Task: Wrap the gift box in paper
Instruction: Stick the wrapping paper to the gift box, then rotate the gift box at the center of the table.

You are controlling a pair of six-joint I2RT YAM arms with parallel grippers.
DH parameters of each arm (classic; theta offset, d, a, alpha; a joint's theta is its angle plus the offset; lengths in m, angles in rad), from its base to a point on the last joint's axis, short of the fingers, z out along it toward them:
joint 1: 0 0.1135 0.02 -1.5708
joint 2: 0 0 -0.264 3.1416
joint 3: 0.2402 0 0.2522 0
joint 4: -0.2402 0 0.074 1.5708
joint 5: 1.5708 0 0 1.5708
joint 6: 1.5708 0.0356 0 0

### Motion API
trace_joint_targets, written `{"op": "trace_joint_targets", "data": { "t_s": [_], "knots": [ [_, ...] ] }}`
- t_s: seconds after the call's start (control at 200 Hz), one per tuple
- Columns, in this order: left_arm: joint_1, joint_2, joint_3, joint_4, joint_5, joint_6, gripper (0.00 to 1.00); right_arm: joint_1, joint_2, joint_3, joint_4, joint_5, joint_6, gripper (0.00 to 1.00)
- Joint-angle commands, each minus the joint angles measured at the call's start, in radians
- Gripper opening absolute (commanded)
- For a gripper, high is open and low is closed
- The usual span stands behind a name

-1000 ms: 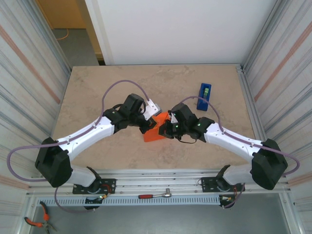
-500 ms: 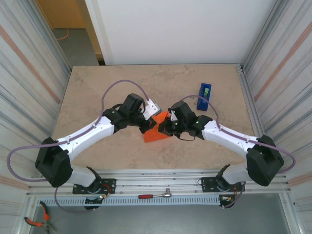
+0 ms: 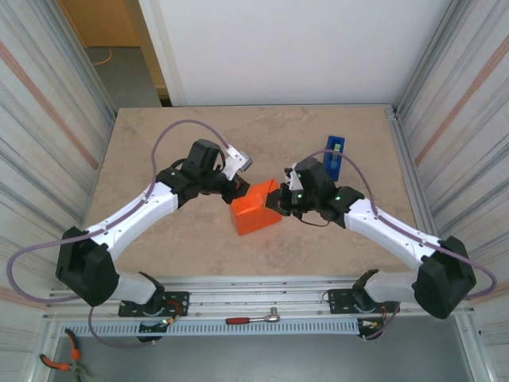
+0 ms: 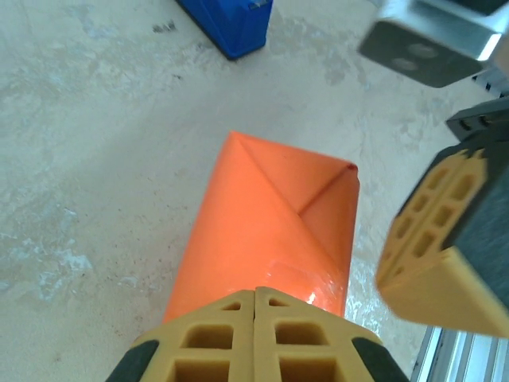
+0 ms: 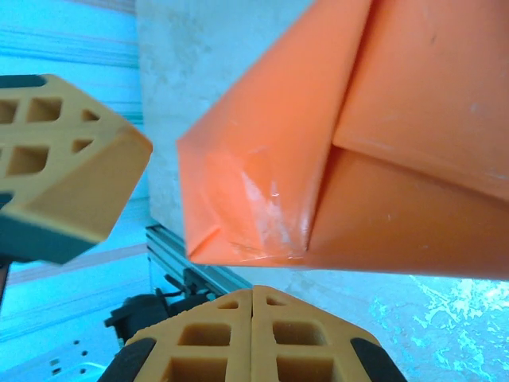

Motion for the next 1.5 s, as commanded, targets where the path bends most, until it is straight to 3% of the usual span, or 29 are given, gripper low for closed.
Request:
{"op": "trace_joint_targets", "data": {
  "t_s": [0.0,0.461,0.797,1.097,1.498],
  "knots": [
    [0.005,-0.043,0.029,0.020,0.051,-0.049,0.00,-0.027,-0.040,0.029,-0.057,0.008,-0.023,0.00],
    [0.001,-0.170,-0.189,0.170,-0.096,-0.223,0.05,-0.035,0.185,0.203,-0.008,0.038,-0.085,0.00],
    [-0.033,-0.189,-0.359,0.333,-0.171,-0.353,0.05,-0.054,0.197,0.068,0.024,0.121,-0.087,0.00],
    [-0.022,-0.100,-0.347,0.349,-0.194,-0.320,0.01,-0.047,0.129,-0.027,0.066,0.196,0.005,0.00],
    [0.048,-0.024,-0.265,0.352,-0.128,-0.253,0.00,0.012,0.096,-0.028,0.111,0.244,0.077,0.00]
  ]
}}
